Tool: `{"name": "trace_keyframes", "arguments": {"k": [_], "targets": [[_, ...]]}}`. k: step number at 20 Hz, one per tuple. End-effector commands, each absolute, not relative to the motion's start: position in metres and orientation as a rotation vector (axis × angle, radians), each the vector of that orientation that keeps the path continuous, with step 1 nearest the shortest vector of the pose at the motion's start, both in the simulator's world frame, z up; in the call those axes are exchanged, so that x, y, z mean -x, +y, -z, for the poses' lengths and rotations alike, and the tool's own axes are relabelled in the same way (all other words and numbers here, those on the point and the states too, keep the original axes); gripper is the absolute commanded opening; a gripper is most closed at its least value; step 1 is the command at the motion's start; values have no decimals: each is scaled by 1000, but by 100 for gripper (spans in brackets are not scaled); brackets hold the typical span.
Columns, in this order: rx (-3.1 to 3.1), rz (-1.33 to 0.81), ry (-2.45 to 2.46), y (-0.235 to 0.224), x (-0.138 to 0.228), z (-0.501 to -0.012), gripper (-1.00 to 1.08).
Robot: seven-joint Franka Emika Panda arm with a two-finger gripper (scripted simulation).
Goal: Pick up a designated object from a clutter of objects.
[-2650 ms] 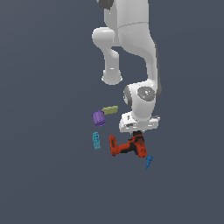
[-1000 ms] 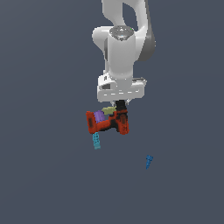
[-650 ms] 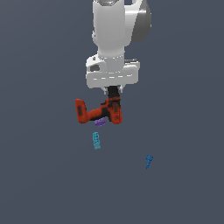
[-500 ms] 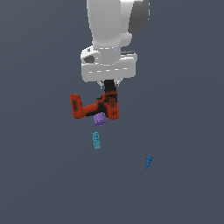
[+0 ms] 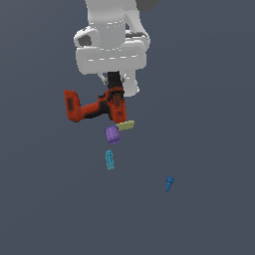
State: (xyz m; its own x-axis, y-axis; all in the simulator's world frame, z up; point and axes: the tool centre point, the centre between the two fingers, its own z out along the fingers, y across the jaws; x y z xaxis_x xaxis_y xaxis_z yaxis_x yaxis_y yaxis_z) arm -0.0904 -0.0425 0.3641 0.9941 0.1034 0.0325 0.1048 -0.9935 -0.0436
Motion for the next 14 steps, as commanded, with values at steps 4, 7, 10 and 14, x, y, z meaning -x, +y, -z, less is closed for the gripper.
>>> {"name": "trace_keyframes", "arguments": {"k": [4, 7, 10, 14], "targets": [[3094, 58, -163, -51, 91, -382, -100], [3094, 58, -163, -52, 91, -384, -100], [3094, 58, -163, -51, 90, -382, -100], [3093, 45, -163, -51, 91, -380, -100]]}}
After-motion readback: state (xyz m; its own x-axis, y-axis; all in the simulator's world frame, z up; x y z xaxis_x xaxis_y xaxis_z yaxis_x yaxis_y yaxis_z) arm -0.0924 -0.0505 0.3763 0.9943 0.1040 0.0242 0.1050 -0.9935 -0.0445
